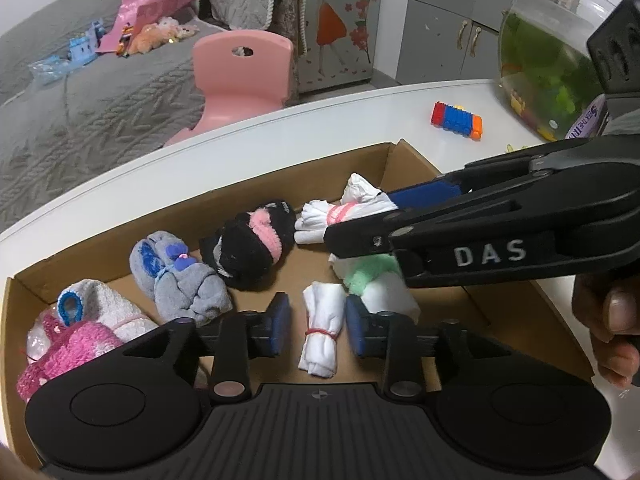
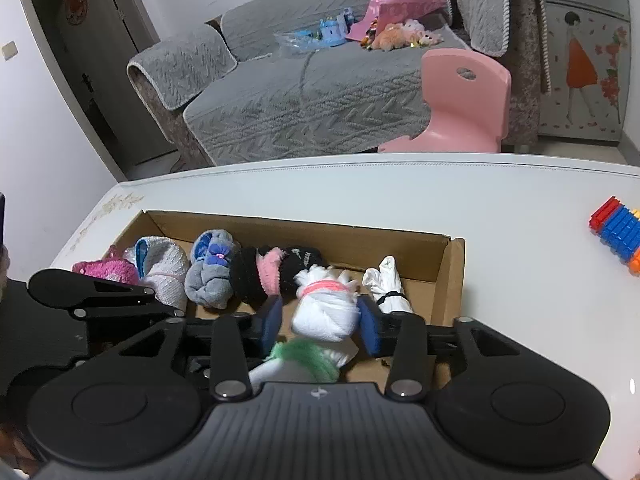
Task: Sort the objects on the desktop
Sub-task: 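Carry both white bundles into the box and open both tools, then move both tools back to the pile beside the box, then grasp the blue knit sock with left tool while right tool grasps white sock with black band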
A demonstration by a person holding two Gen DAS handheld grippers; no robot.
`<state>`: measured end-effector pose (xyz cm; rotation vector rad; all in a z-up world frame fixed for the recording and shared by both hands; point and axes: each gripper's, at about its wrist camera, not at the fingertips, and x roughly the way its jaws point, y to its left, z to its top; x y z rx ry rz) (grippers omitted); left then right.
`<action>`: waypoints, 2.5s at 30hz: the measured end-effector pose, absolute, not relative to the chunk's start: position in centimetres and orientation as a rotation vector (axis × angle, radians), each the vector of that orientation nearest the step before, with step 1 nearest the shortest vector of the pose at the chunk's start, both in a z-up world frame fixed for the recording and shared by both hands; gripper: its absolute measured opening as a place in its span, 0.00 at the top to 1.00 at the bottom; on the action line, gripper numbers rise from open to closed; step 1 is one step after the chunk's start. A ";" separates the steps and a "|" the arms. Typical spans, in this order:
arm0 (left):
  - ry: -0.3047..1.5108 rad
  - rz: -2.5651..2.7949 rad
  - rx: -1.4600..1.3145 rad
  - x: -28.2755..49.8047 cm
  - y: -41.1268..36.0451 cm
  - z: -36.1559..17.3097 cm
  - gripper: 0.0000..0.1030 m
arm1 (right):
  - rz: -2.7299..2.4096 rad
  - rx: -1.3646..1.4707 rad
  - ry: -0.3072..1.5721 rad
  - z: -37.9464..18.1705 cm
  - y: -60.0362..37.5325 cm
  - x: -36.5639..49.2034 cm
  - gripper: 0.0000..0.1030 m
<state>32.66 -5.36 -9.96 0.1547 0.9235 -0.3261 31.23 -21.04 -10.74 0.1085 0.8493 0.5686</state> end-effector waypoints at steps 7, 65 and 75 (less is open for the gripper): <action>0.847 -0.336 0.147 30.2 -5.4 -8.3 0.18 | 0.571 0.147 0.770 -8.2 -22.8 29.3 0.53; 0.816 -0.218 -0.028 6.8 2.2 -12.3 0.26 | 0.693 -0.072 0.663 -15.1 -17.2 5.8 0.60; 0.818 -0.209 -0.004 5.4 2.3 -11.9 0.36 | 0.685 -0.023 0.681 -14.8 -18.6 5.6 0.72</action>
